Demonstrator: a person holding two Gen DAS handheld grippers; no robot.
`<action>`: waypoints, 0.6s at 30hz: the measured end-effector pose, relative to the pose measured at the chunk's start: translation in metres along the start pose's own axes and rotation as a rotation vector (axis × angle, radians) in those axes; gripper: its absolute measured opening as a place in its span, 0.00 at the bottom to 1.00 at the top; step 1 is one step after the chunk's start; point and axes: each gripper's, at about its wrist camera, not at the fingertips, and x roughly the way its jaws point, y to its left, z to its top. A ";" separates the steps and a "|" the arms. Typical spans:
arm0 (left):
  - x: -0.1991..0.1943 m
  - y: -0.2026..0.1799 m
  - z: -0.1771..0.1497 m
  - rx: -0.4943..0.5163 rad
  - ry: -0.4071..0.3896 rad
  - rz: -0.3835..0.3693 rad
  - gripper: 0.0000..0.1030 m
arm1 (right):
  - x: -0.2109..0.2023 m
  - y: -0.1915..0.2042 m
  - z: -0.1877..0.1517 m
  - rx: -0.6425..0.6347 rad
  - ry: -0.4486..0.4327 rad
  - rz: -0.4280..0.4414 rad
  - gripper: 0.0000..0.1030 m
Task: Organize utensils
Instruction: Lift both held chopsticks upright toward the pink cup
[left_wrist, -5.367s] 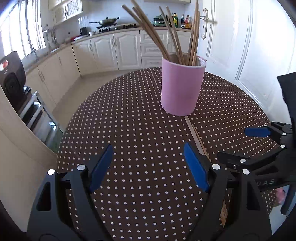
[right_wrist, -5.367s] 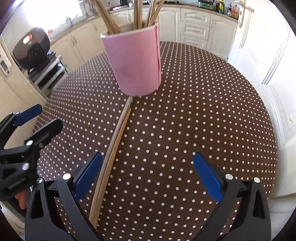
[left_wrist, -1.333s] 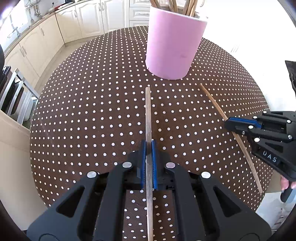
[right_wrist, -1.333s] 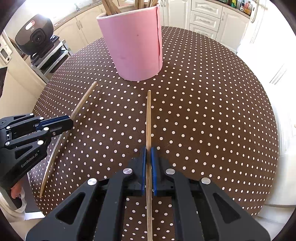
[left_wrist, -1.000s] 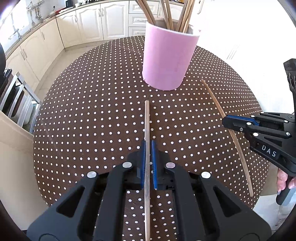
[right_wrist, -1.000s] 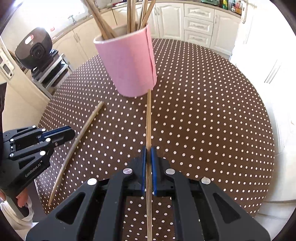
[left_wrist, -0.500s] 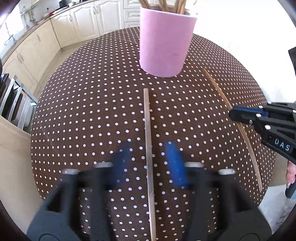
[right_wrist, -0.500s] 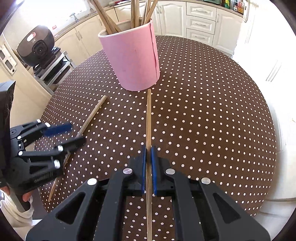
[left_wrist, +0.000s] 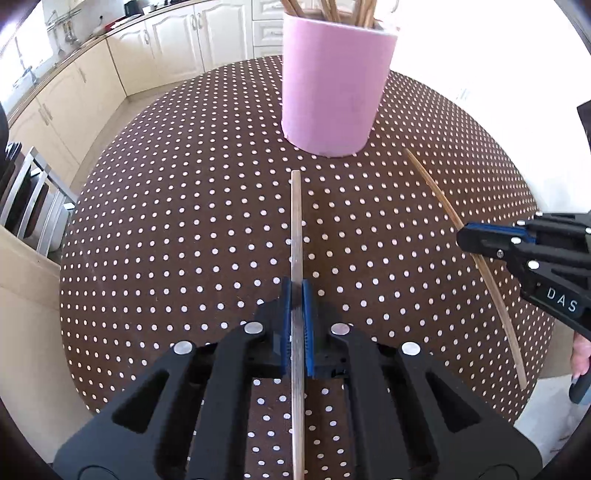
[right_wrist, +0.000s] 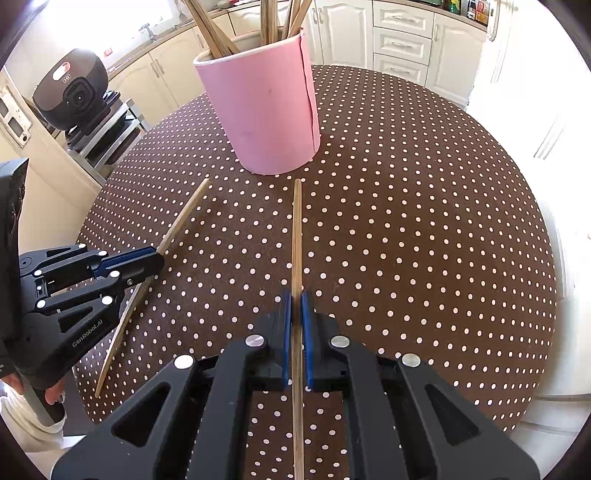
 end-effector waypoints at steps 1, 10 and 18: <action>-0.002 0.002 0.000 -0.015 -0.003 -0.008 0.06 | -0.001 -0.001 0.000 0.004 -0.003 0.001 0.04; -0.027 0.013 0.007 -0.049 -0.078 -0.020 0.06 | -0.011 -0.008 0.003 0.024 -0.043 0.009 0.04; -0.063 0.013 0.017 -0.055 -0.192 -0.021 0.06 | -0.028 -0.008 0.008 0.041 -0.105 0.028 0.04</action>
